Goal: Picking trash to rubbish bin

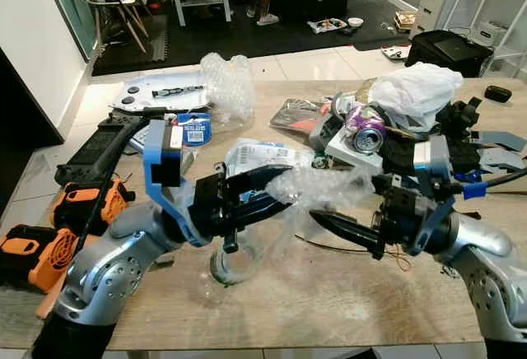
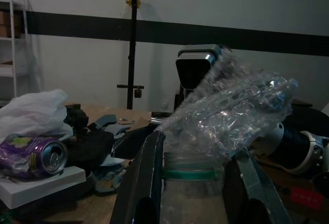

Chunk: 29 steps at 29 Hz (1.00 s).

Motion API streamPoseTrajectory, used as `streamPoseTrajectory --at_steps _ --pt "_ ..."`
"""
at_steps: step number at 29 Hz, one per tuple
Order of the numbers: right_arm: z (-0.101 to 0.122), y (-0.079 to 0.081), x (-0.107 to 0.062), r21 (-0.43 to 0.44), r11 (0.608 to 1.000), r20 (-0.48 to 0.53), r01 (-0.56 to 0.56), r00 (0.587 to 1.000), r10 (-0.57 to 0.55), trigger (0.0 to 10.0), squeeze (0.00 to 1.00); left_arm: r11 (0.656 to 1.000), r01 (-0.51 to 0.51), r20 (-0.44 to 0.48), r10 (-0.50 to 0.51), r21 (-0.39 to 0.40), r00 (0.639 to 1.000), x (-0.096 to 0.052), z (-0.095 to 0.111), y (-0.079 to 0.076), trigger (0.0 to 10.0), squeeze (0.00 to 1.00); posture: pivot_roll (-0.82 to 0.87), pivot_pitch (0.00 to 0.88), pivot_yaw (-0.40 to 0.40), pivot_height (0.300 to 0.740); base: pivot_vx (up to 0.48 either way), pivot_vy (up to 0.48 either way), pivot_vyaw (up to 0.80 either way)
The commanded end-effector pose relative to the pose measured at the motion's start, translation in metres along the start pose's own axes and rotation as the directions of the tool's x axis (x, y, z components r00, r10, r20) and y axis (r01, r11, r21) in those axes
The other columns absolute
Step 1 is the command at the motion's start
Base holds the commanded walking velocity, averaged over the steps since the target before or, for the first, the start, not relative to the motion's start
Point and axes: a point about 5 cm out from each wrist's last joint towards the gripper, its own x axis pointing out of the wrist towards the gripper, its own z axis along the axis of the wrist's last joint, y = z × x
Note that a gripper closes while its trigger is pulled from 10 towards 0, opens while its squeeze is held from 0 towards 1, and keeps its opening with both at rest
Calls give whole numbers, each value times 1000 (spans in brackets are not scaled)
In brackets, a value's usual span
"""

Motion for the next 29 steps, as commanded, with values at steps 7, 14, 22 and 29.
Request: streamPoseTrajectory --at_steps 7,14,22,29 --pt "-5 20 16 93 977 51 -190 981 186 10000 0 999 42 2 -41 -20 999 1 -1 -7 10000 0 -154 181 42 740 0 0 0" --pt "-19 35 35 189 940 141 -284 955 260 10000 0 1000 19 -8 -19 -9 1000 1 -3 -3 10000 0 -157 173 44 740 0 0 0" --pt "-17 22 29 150 971 119 -188 978 171 0 0 999 -41 -17 42 17 999 -1 -2 4 10000 0 -154 174 46 740 0 0 0" --pt "-11 7 17 90 995 92 -47 995 39 0 0 963 -250 -92 259 105 961 -6 -13 32 10000 0 -161 178 47 740 0 0 0"
